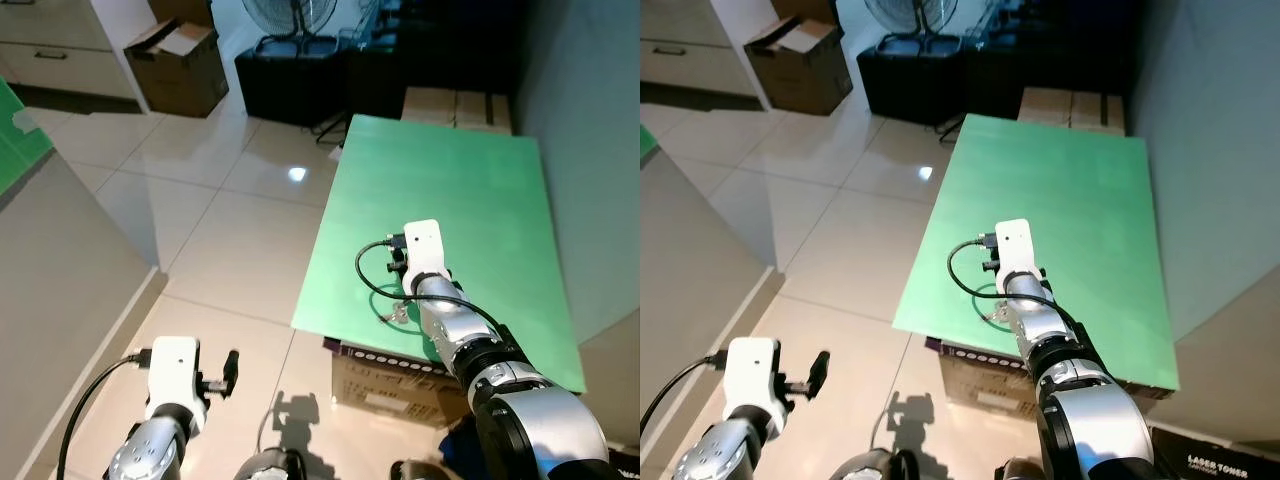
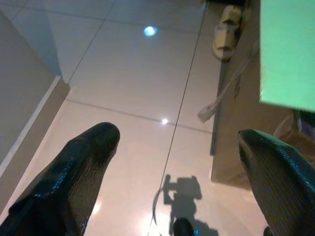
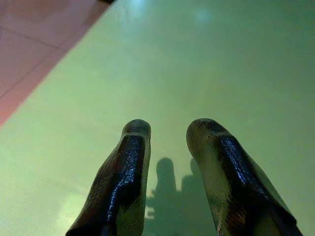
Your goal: Hang keys on a hook
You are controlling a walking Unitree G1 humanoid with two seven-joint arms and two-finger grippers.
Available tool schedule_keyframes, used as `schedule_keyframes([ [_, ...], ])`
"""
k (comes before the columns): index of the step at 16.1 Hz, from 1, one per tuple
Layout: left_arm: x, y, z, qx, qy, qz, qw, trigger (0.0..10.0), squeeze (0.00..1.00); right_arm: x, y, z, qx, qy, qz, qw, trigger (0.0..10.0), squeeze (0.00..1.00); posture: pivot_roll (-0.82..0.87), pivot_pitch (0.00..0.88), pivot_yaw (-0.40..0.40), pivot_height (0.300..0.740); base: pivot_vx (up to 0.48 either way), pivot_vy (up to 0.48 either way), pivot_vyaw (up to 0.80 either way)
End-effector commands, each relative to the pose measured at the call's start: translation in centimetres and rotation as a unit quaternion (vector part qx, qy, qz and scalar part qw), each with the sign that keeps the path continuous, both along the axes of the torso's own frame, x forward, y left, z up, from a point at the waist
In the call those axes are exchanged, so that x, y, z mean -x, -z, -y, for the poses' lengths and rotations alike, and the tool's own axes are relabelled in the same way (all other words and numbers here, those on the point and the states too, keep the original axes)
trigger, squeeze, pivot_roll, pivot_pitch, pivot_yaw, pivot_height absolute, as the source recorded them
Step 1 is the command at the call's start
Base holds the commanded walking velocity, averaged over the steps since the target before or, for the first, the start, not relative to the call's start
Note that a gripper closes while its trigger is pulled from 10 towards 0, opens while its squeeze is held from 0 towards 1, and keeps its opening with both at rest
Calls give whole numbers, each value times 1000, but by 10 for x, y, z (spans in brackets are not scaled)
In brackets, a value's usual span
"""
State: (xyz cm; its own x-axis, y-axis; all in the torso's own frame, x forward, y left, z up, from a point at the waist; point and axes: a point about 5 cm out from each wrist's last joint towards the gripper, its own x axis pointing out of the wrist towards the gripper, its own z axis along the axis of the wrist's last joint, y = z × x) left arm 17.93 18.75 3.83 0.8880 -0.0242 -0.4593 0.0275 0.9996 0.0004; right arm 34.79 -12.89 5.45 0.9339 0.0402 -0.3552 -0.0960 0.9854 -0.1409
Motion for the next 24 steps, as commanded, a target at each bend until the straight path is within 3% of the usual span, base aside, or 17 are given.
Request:
schedule_keyframes([
  [1, 3, -3, -1, -6, 2, -3, 1000, 10000, 0, 2, 4, 0, 0, 6, -6, 1000, 10000, 0, 52, 175, 99, 740, 0, 0, 0],
  [10, 3, -7, 2, -1, 4, -8, 1000, 10000, 0, 22, 28, -8, 4, 9, -38, 999, 10000, 0, 47, 178, 85, 740, 0, 0, 0],
  [14, 4, -8, 2, 1, 2, -6, 1000, 10000, 0, 23, 26, -16, -4, 12, -22, 1000, 10000, 0, 36, 175, 77, 740, 0, 0, 0],
  [19, 9, -9, 0, -4, 10, -13, 1000, 10000, 0, 27, 32, -9, 6, 53, -35, 998, 10000, 0, 51, 206, 98, 740, 0, 0, 0],
  [20, 12, -10, -2, -8, 10, -15, 1000, 10000, 0, 30, 34, -6, -1, 86, -35, 996, 10000, 0, 51, 207, 96, 740, 0, 0, 0],
  [24, 10, -9, -2, -7, 8, -15, 1000, 10000, 0, 51, 50, -4, 12, 83, -40, 996, 10000, 0, 26, 208, 96, 740, 0, 0, 0],
])
